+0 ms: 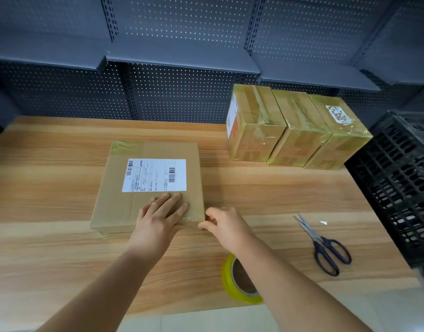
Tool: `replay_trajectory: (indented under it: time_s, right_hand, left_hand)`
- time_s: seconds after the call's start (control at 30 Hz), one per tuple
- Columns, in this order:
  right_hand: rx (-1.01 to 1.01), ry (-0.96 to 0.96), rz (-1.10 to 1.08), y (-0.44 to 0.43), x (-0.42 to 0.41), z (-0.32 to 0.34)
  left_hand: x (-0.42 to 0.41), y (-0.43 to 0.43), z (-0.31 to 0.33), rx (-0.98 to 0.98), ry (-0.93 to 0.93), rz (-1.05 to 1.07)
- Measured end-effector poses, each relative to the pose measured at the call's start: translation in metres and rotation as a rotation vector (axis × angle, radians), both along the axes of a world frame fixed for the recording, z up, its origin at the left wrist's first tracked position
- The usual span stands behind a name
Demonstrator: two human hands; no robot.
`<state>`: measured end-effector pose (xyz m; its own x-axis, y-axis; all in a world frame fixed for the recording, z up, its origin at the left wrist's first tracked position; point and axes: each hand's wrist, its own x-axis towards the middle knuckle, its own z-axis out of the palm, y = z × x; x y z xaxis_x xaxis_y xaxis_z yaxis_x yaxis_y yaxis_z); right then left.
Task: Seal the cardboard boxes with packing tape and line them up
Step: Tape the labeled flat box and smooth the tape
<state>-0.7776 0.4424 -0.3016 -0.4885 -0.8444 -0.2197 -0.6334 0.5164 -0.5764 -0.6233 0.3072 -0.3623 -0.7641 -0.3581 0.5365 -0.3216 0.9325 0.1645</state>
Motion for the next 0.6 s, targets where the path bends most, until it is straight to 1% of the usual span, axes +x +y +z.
replay_trajectory:
  time_s: [0.07, 0.13, 0.17, 0.23, 0.27, 0.33, 0.4, 0.43, 0.5, 0.6]
  right_hand:
    - [0.049, 0.057, 0.009, 0.0, 0.006, -0.004]
    - [0.125, 0.056, 0.027, 0.002, 0.01, -0.012]
    - [0.13, 0.003, 0.01, 0.004, 0.011, -0.015]
    - [0.06, -0.137, -0.098, 0.003, 0.007, -0.018]
    - [0.044, -0.177, -0.147, 0.003, 0.005, -0.019]
    - [0.076, -0.149, -0.155, -0.001, 0.004, -0.02]
    - [0.081, -0.049, -0.108, -0.005, 0.011, -0.019]
    - [0.044, -0.007, -0.095, -0.004, 0.014, -0.014]
    - [-0.114, 0.057, -0.072, -0.002, 0.014, 0.002]
    - [-0.441, 0.066, -0.108, 0.0, 0.007, 0.039]
  left_hand:
    - [-0.001, 0.002, 0.001, 0.014, 0.01, 0.006]
    - [0.0, 0.003, 0.004, 0.03, -0.02, 0.003]
    - [0.001, 0.003, 0.006, 0.032, -0.054, 0.001]
    - [-0.001, 0.002, 0.012, 0.064, -0.136, 0.013]
    - [-0.001, 0.002, 0.015, 0.09, -0.17, 0.023]
    - [0.0, 0.003, 0.017, 0.106, -0.191, 0.033]
    - [0.001, 0.004, 0.02, 0.112, -0.171, 0.026]
    - [0.002, 0.005, 0.023, 0.144, -0.147, 0.019]
    - [0.002, 0.002, 0.036, 0.248, -0.065, -0.008]
    - [-0.005, 0.001, 0.072, 0.457, 0.089, -0.087]
